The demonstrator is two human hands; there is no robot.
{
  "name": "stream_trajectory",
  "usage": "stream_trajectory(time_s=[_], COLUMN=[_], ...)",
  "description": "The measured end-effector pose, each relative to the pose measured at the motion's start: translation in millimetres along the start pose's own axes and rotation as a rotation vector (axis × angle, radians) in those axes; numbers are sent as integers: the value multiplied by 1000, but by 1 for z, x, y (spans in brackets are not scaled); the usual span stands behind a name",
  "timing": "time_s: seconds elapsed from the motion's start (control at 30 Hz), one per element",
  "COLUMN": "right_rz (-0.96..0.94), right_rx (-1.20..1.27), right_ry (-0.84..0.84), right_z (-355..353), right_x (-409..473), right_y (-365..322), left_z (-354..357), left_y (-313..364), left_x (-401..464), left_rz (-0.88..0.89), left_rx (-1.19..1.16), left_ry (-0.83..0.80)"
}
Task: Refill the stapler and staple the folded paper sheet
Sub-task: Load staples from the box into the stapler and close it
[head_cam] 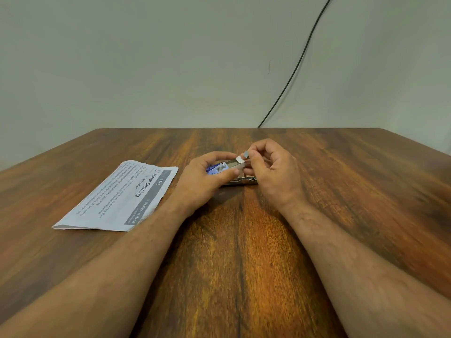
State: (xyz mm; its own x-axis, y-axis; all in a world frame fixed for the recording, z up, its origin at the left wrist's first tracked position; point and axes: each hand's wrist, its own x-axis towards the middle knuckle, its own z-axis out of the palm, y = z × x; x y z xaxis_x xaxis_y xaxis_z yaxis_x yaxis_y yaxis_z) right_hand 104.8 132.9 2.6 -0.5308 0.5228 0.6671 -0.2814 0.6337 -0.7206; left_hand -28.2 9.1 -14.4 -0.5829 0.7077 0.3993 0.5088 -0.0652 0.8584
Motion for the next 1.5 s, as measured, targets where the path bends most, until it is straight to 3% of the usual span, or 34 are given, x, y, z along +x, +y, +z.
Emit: stream_trajectory(time_s=[0.93,1.3,1.5], right_rz=[-117,88,290], right_rx=[-175,48,122], right_ry=[-94,-138,-42], right_z=[1,8,6], right_x=[-4,-3,0], right_y=[-2,-1,-1], left_z=[7,3,3], left_y=[0,4,7], left_x=[-3,-5,-8], left_rz=[-41,-39,-13], left_rx=[-64,-55,-18], left_ry=[19,7,57])
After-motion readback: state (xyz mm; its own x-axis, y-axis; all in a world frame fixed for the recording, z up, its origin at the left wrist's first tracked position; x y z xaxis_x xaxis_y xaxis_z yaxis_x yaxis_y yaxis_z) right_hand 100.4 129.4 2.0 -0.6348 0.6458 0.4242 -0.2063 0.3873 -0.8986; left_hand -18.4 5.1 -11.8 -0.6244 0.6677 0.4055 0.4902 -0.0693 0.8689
